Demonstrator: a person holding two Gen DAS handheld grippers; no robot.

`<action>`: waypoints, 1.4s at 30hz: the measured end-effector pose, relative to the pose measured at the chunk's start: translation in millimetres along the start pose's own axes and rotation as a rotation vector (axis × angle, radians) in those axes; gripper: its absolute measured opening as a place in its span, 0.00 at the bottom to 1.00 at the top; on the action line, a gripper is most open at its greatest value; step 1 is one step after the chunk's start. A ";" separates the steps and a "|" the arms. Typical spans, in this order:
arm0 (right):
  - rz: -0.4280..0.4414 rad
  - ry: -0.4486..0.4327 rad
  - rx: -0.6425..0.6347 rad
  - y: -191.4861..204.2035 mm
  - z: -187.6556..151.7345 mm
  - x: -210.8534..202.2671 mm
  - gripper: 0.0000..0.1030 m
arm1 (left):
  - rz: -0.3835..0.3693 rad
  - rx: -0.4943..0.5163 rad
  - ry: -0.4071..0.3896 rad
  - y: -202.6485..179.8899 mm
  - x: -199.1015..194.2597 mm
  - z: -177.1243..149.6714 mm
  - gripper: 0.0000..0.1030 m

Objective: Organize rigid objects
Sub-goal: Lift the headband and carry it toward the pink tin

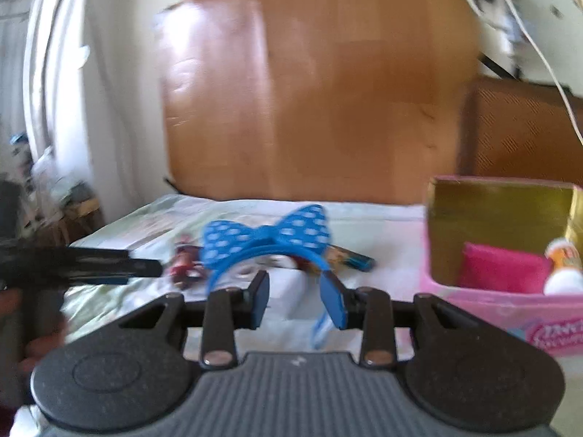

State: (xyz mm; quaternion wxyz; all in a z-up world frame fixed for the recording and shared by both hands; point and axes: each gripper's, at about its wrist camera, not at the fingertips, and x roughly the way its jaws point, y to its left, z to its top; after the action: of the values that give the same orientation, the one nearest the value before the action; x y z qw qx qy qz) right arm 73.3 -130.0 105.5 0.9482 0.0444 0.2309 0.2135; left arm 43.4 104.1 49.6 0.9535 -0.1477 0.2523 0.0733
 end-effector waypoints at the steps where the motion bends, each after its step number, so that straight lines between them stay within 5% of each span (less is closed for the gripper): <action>1: -0.001 0.010 0.023 -5.6 1.2 4.7 0.31 | 0.001 0.019 0.003 -8.4 -2.5 -0.8 0.79; 10: -0.027 0.067 0.002 -11.4 -6.1 37.4 0.40 | 0.019 0.123 0.090 -57.5 15.5 -14.3 0.82; 14: -0.050 0.102 0.009 -15.5 -9.1 56.5 0.40 | 0.045 0.109 0.159 -58.6 35.2 -16.5 0.65; 21: 0.003 0.180 0.039 -22.6 -20.5 81.5 0.14 | 0.059 0.126 0.178 -66.2 45.4 -18.6 0.44; 23: 0.005 0.164 0.030 -20.2 -20.5 77.9 0.14 | 0.055 0.142 0.182 -70.2 47.0 -20.1 0.32; 31: 0.022 0.124 0.030 -20.7 -20.5 69.7 0.12 | 0.054 0.151 0.181 -75.8 50.1 -22.9 0.13; 42: 0.023 -0.056 0.058 -26.8 -4.0 24.4 0.10 | 0.032 0.172 0.112 -99.3 22.0 -12.3 0.05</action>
State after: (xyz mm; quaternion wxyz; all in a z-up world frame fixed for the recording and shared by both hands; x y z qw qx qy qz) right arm 101.4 -144.0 86.9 0.9501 0.0803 0.2100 0.2164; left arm 78.0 7.7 52.7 0.9457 -0.0652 0.3129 0.0582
